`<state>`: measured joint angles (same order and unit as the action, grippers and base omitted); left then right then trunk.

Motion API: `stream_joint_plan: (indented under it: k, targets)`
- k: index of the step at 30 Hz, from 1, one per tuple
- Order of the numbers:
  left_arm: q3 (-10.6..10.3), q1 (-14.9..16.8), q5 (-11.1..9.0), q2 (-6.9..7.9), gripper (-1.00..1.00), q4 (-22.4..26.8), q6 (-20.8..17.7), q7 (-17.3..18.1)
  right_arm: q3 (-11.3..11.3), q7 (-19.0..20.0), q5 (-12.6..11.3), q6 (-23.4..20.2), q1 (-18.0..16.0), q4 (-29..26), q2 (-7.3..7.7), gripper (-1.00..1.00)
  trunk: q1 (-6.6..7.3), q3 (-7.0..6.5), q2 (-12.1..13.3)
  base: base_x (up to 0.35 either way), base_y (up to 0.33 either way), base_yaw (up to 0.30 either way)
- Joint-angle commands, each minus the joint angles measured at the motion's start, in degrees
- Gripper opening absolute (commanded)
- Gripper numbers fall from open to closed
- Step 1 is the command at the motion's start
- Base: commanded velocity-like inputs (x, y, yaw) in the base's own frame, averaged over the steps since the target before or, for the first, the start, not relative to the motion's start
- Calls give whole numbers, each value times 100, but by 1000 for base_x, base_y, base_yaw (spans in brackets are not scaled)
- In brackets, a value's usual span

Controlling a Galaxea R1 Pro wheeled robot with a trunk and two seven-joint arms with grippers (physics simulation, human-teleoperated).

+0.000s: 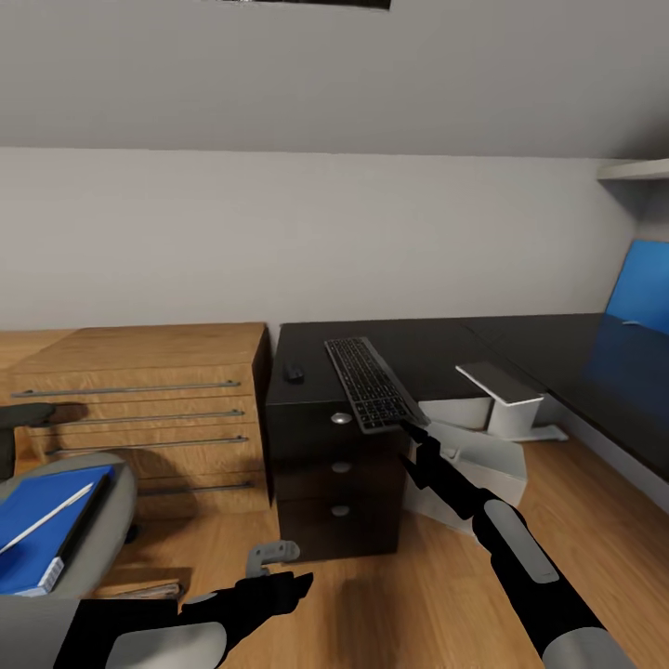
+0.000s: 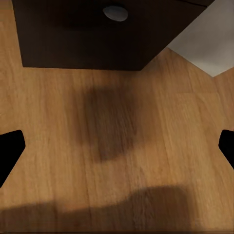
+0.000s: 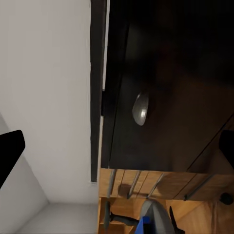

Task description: In the bedroom, organize the workspace by keeping the computer under the desk, ensuring the monitor is on the desk, placing the keyboard on the desk next to the monitor, placing the mouse on the desk next to the keyboard, moving the folder from the swivel chair onto the desk next to the mouse, stacking the notebook on top of the folder with the pen on top of the notebook, and positioning the swivel chair next to the desk.

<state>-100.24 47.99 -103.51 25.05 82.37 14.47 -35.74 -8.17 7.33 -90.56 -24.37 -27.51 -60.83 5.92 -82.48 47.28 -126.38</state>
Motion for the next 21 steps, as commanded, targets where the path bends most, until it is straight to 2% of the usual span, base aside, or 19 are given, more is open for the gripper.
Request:
stream_joint_plan:
  k: [1,21]
  targets:
    - [-13,9,-38,0,100,7,39,-3,-9,9,-24,-6,-3,1,5,100,2,6,-3,-81,116,0]
    - [-20,9,-46,-8,100,7,34,-3,-9,13,-24,-6,-3,1,5,100,2,6,-3,-6,8,0]
